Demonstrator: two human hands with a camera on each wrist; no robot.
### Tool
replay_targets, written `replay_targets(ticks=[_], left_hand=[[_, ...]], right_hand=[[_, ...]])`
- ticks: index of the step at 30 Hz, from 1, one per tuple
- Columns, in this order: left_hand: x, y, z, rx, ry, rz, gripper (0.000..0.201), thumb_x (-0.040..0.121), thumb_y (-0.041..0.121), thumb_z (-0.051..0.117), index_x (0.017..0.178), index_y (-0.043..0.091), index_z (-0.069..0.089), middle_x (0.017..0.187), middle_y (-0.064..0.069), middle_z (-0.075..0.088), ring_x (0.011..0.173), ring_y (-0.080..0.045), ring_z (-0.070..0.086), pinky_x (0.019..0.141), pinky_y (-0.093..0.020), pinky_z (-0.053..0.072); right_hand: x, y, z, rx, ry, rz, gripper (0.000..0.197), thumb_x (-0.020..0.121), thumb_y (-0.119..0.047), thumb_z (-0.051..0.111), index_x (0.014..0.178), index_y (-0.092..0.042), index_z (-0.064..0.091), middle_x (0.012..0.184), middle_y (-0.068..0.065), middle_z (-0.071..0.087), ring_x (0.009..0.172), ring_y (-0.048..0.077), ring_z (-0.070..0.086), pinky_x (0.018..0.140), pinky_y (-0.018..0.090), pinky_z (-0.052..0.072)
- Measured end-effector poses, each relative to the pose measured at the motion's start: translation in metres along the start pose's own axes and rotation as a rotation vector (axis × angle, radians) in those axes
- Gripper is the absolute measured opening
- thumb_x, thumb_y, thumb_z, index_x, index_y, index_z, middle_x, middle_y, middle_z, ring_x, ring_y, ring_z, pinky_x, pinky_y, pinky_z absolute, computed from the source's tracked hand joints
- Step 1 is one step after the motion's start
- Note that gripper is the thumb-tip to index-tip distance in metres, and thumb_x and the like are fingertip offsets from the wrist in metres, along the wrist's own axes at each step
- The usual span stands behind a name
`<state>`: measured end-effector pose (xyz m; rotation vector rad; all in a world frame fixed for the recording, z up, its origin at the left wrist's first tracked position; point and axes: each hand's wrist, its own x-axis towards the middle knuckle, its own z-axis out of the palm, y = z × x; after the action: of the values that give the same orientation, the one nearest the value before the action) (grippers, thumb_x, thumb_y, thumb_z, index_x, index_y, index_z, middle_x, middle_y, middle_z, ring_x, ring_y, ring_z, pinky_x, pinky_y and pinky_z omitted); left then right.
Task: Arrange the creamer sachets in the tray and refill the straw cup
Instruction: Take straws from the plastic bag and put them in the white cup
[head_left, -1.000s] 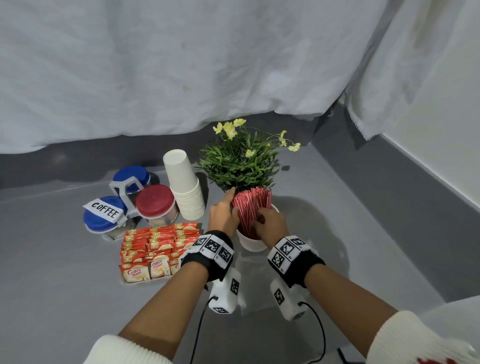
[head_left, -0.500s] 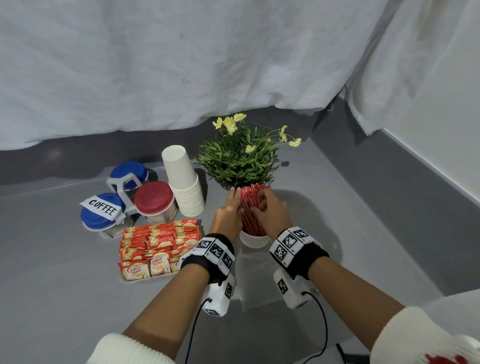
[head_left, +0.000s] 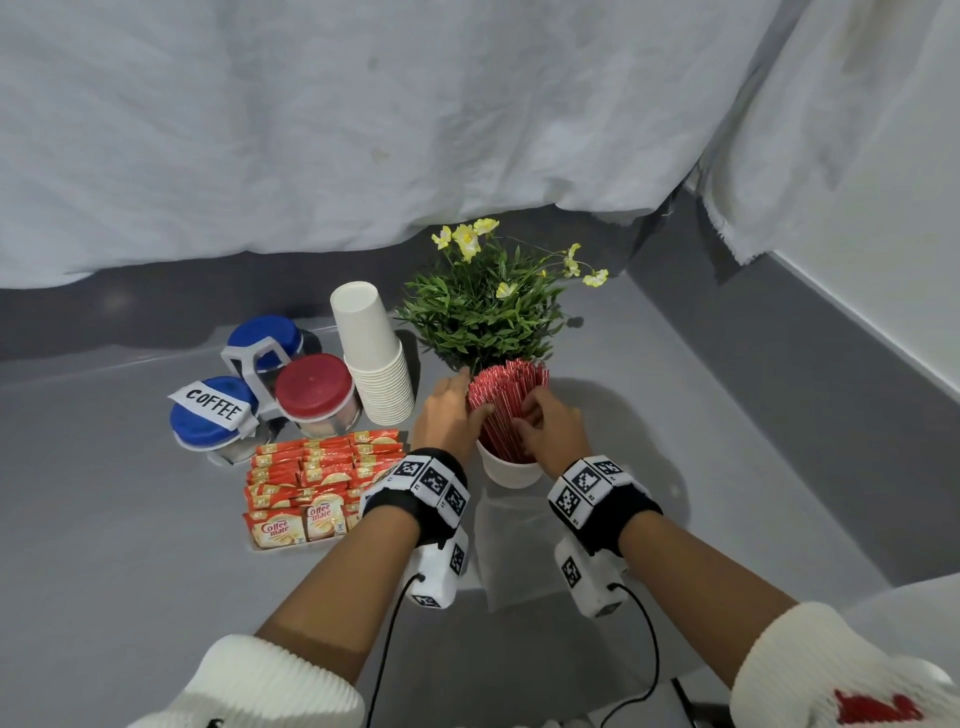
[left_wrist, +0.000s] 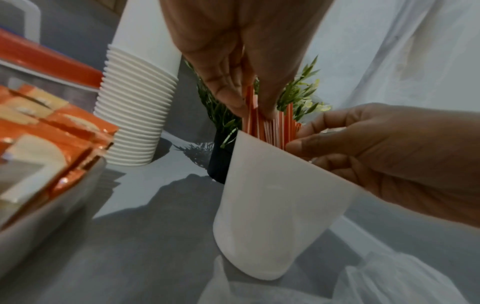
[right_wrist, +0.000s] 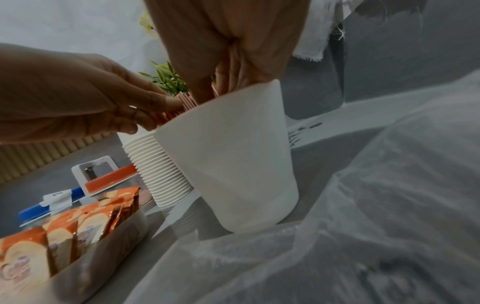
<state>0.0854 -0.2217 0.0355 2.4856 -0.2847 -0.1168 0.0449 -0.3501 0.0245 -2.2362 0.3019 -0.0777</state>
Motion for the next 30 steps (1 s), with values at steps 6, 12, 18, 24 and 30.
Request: replay_targets(ticks=[6,12,18,24,30], left_hand=[[0.001,0.004,0.006,-0.120,0.096,-0.003,0.032,0.089,0.012,0.058,0.119,0.002,0.056,0.119,-0.016,0.058,0.107,-0.029,0.055,0.093,-0.033,0.042],[-0.001,-0.005,0.004,0.077,0.011,0.093,0.040,0.095,0.012,0.046,0.135,0.012,0.047,0.118,-0.017,0.056,0.109,-0.030,0.053,0.092,-0.029,0.036],[-0.012,-0.003,0.008,0.102,-0.071,0.128,0.053,0.096,0.010,0.037,0.146,0.006,0.020,0.150,-0.014,0.032,0.128,-0.030,0.044,0.104,-0.028,0.032],[-0.019,-0.002,0.013,0.200,-0.082,0.169,0.065,0.095,0.012,0.040,0.148,0.005,0.003,0.157,-0.013,0.003,0.144,-0.024,0.018,0.115,-0.028,0.014],[-0.021,0.001,0.007,0.239,-0.140,0.061,0.074,0.095,0.018,0.042,0.148,0.013,-0.008,0.158,-0.010,-0.004,0.145,-0.025,0.011,0.117,-0.039,0.014]], right_hand=[[-0.001,-0.003,-0.002,-0.002,0.104,-0.027,0.058,0.080,-0.002,0.065,0.132,-0.014,0.040,0.131,0.012,0.040,0.110,0.032,0.054,0.099,0.044,0.046],[0.001,-0.002,-0.001,-0.227,0.040,-0.016,0.070,0.089,-0.001,0.048,0.147,-0.014,0.012,0.156,0.008,0.005,0.142,0.029,0.014,0.113,0.036,0.024],[0.002,-0.002,0.006,-0.244,-0.040,-0.092,0.073,0.085,0.002,0.042,0.148,-0.010,0.007,0.156,0.010,0.011,0.143,0.030,0.013,0.117,0.042,0.019],[0.003,0.000,-0.003,-0.337,-0.179,-0.203,0.074,0.084,0.001,0.045,0.148,-0.014,0.010,0.158,0.008,0.001,0.144,0.028,0.010,0.115,0.048,0.022],[0.004,0.004,-0.008,-0.376,-0.249,-0.210,0.073,0.086,-0.002,0.046,0.148,-0.018,0.010,0.158,0.007,-0.002,0.144,0.030,0.012,0.115,0.046,0.023]])
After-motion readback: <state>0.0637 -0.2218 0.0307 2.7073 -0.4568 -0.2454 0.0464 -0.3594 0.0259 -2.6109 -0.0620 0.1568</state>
